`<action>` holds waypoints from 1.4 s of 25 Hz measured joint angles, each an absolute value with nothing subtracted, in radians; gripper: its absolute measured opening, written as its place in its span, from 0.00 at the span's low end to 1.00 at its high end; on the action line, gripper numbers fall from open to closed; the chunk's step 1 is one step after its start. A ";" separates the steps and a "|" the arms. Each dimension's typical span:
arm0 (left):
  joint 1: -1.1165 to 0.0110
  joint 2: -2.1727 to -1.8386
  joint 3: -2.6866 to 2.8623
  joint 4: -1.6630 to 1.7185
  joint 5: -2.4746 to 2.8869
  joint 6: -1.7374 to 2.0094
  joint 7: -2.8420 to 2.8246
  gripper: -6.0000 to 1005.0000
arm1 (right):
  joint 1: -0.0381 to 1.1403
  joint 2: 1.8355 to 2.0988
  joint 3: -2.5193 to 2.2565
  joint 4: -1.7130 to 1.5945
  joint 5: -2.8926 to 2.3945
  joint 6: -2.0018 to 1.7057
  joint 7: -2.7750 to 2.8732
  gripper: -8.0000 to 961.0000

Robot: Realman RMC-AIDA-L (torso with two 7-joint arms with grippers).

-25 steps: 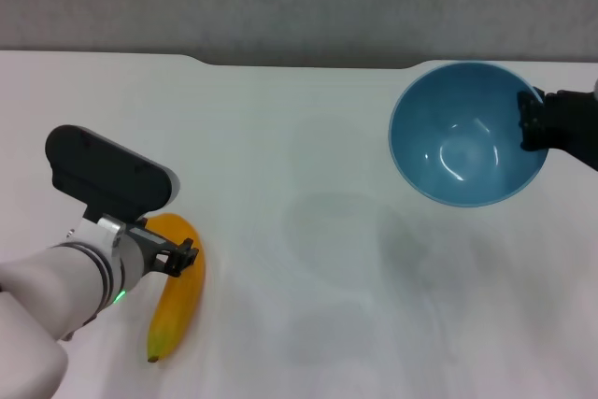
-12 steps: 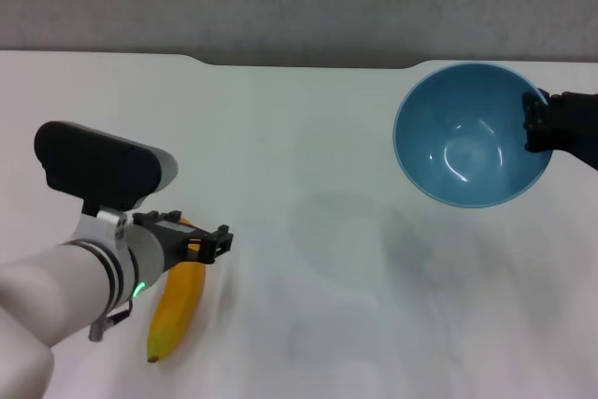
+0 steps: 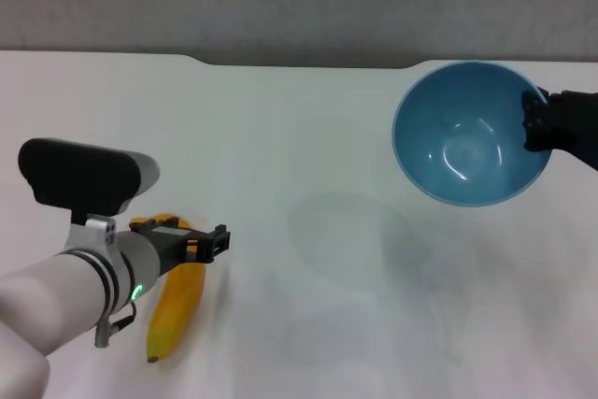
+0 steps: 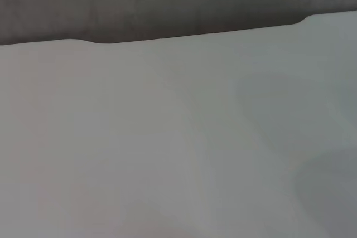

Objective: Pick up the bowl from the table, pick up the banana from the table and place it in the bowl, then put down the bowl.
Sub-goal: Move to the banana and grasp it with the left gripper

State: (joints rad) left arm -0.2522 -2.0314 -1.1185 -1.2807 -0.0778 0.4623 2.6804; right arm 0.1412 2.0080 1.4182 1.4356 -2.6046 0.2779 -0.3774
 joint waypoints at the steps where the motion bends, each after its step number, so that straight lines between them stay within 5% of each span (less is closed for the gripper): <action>1: -0.256 -2.031 -1.120 -1.266 -0.078 0.453 2.674 0.70 | 0.141 2.008 1.417 1.436 -2.605 0.275 -0.377 0.06; 35: -0.346 -2.032 -1.106 -1.086 -0.123 0.457 2.641 0.70 | 0.139 2.008 1.407 1.442 -2.605 0.270 -0.378 0.06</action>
